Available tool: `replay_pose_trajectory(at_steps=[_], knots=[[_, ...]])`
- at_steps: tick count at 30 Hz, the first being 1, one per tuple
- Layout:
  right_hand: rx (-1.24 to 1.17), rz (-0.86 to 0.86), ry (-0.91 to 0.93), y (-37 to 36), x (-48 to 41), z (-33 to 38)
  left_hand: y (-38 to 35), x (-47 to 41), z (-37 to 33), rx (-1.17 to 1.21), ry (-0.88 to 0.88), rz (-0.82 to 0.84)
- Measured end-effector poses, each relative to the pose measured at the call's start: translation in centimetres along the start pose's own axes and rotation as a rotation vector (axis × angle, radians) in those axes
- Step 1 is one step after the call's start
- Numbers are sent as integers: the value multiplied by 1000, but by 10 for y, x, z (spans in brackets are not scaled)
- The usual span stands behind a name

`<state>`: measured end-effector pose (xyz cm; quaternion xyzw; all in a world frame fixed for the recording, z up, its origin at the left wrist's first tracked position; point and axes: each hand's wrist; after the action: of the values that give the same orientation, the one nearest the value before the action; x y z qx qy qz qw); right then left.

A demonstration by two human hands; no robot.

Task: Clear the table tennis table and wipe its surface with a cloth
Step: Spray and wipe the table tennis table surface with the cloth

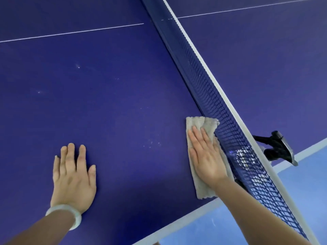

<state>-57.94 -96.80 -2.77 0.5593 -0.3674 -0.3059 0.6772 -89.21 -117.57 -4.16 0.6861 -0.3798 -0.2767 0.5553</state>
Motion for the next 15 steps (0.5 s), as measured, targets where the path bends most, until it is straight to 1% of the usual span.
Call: replay_pose_trajectory(at_steps=[3, 6, 8, 10, 11, 12, 13, 15], knots=[[10, -15, -42, 6, -44, 7, -1, 0, 0, -17, 5, -9], [-34, -11, -35, 10, -77, 41, -1, 0, 0, -24, 10, -7], [-17, 8, 71, 6, -75, 70, -1, 0, 1, -30, 11, -1], [46, 20, 235, -3, -54, 87, -1, 0, 1, -32, 10, -4], [55, 17, 286, -6, -45, 87, 0, 0, 0, -33, 10, -4], [43, 11, 291, -6, -39, 81, 0, 0, 0, -35, 11, -4], [21, 6, 247, -5, -38, 73, 0, -1, -1, -35, 11, -2], [-23, -8, 62, -2, -45, 57, 1, -1, -1, -31, 10, -2]])
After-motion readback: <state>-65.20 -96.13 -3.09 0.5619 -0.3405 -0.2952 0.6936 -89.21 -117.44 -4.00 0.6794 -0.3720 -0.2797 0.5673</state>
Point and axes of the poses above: each hand's wrist, its own x-axis away from the middle knuckle, its own y-axis out of the back of the hand, z = x × y, and after that the axes turned 8 degrees about x, right-handed
